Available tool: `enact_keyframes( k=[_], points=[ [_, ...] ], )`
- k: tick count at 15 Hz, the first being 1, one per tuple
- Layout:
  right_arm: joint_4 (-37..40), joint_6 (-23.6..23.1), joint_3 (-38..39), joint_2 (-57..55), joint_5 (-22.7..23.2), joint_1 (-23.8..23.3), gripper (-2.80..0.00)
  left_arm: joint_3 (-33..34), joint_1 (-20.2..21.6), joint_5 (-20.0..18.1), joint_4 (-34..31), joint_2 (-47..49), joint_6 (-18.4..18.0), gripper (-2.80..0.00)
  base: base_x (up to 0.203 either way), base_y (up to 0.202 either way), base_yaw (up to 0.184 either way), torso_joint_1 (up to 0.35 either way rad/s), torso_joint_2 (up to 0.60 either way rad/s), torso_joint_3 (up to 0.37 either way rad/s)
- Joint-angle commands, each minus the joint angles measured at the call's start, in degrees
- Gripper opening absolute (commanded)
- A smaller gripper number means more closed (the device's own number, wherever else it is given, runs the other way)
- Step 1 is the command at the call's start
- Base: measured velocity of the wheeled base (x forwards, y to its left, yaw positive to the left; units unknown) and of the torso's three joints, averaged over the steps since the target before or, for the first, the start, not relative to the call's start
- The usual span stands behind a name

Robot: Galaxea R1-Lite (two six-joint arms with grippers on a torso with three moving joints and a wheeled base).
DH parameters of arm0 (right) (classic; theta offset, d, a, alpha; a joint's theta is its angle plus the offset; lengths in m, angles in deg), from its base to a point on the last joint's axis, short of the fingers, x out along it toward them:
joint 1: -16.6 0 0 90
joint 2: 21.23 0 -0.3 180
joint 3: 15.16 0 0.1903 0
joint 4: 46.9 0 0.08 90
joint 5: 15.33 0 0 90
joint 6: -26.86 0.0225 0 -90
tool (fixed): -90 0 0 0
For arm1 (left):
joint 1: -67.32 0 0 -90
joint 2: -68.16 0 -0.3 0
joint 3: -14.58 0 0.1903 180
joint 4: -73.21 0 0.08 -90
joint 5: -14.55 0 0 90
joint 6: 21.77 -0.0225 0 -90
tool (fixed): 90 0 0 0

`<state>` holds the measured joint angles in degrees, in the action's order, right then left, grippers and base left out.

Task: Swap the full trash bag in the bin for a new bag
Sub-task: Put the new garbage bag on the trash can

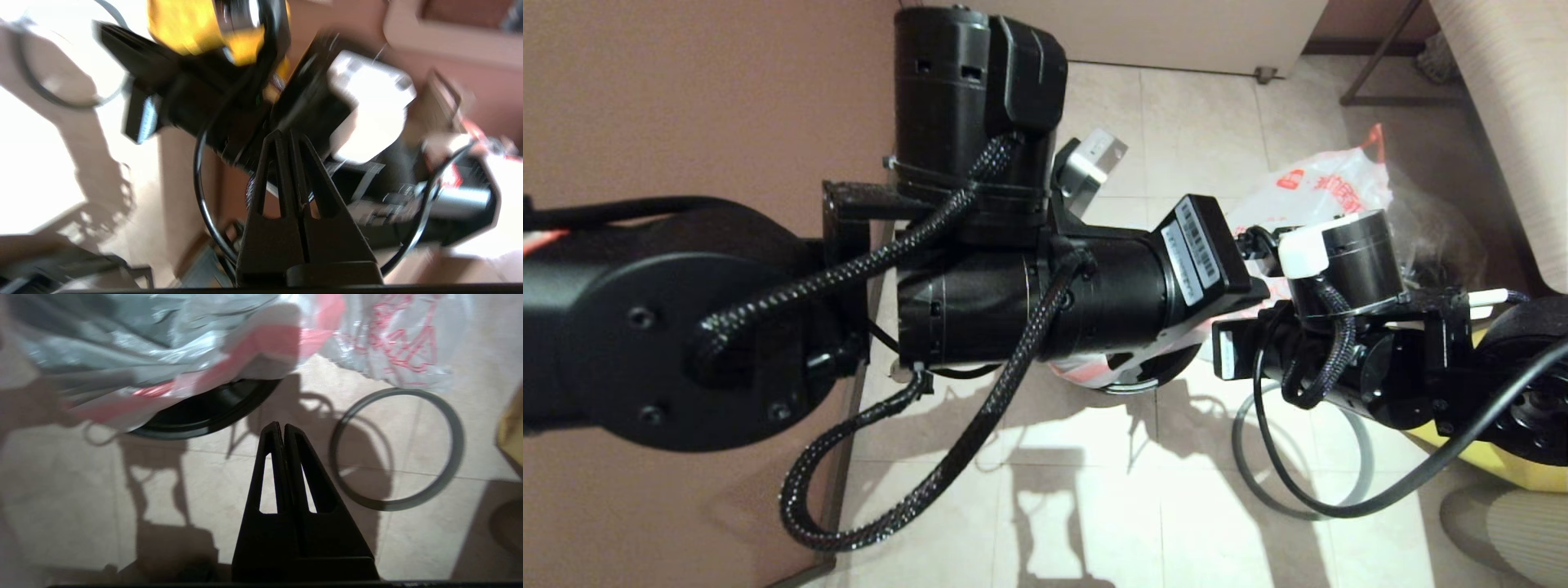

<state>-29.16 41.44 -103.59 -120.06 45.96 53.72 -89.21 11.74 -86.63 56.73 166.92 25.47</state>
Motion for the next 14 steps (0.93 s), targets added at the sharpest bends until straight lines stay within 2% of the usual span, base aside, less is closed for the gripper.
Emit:
enact_keyframes(
  k=[1,2,4,5,6,8,10,12,14],
  points=[
    [0.2,0.1,-1.9,-4.2,-6.5,0.1,-2.80,-3.7,1.9,1.6,-5.1,-0.7,-0.4,-2.80,0.000,0.000,0.000,0.000,0.00,0.000],
    [1.0,0.1,-4.5,-6.4,-9.2,0.1,-2.80,-7.5,3.5,3.5,-13.4,-0.8,-1.9,-2.80,0.000,0.000,0.000,0.000,0.00,0.000],
    [7.4,0.7,-12.5,-9.5,-7.9,0.5,-2.80,-16.9,7.0,7.5,-32.8,-1.1,-6.9,-2.80,0.000,0.000,0.000,0.000,0.00,0.000],
    [10.9,1.5,-17.3,-11.3,-7.3,0.9,-2.80,-20.1,8.8,8.9,-39.6,-1.5,-9.1,-2.80,0.000,0.000,0.000,0.000,0.00,0.000],
    [15.1,2.1,-23.1,-13.4,-6.5,1.3,-2.80,-21.4,10.3,9.9,-42.6,-2.2,-11.3,-2.80,0.000,0.000,0.000,0.000,0.00,0.000],
    [24.4,3.6,-36.0,-18.6,-5.5,1.7,-2.80,-19.2,10.3,10.7,-42.8,-3.6,-16.1,-2.80,0.000,0.000,0.000,0.000,0.00,0.000],
    [33.7,6.4,-47.4,-24.7,-4.7,2.2,-2.80,-17.9,9.7,12.8,-42.9,-4.4,-18.0,-2.80,0.000,0.000,0.000,0.000,0.00,0.000],
    [38.5,8.2,-49.9,-29.7,-3.9,3.6,-2.80,-16.7,8.2,14.7,-42.9,-6.3,-20.1,-2.80,0.000,0.000,0.000,0.000,0.00,0.000],
    [36.8,8.8,-49.7,-30.7,-1.9,4.4,-2.80,-15.7,6.4,15.2,-42.8,-8.2,-20.4,-2.80,0.000,0.000,0.000,0.000,0.00,0.000]
  ],
)
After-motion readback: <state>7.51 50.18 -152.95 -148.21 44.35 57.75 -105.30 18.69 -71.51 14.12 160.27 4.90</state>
